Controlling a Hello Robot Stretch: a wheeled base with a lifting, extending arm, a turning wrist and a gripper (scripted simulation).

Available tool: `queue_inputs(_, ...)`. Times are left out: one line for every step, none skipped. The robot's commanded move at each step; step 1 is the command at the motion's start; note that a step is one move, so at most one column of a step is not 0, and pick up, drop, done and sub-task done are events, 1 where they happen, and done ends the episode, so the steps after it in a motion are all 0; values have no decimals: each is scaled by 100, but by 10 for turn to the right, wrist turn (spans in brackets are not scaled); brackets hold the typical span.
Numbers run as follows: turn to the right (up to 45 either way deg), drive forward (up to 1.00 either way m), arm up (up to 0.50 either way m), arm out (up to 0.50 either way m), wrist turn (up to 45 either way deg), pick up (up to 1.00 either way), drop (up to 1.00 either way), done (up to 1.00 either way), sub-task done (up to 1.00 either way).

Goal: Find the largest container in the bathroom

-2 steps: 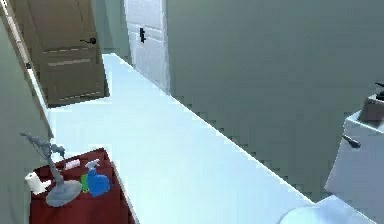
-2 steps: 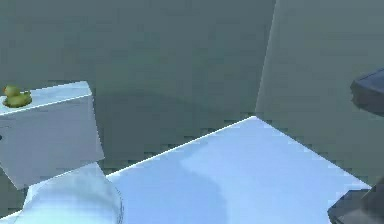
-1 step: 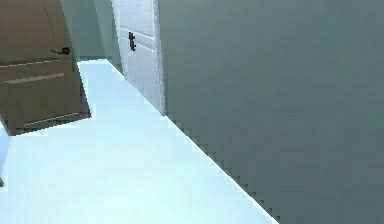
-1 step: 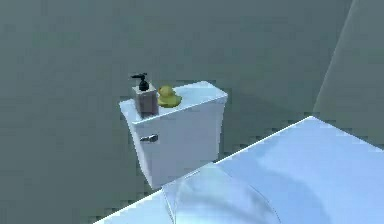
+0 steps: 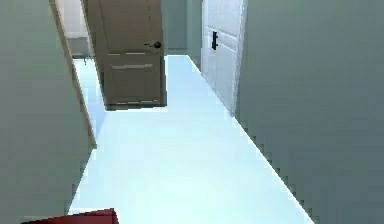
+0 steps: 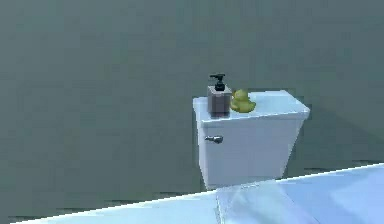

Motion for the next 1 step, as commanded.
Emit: queue_inputs(0,100,0,0,0,0,0,0,0)
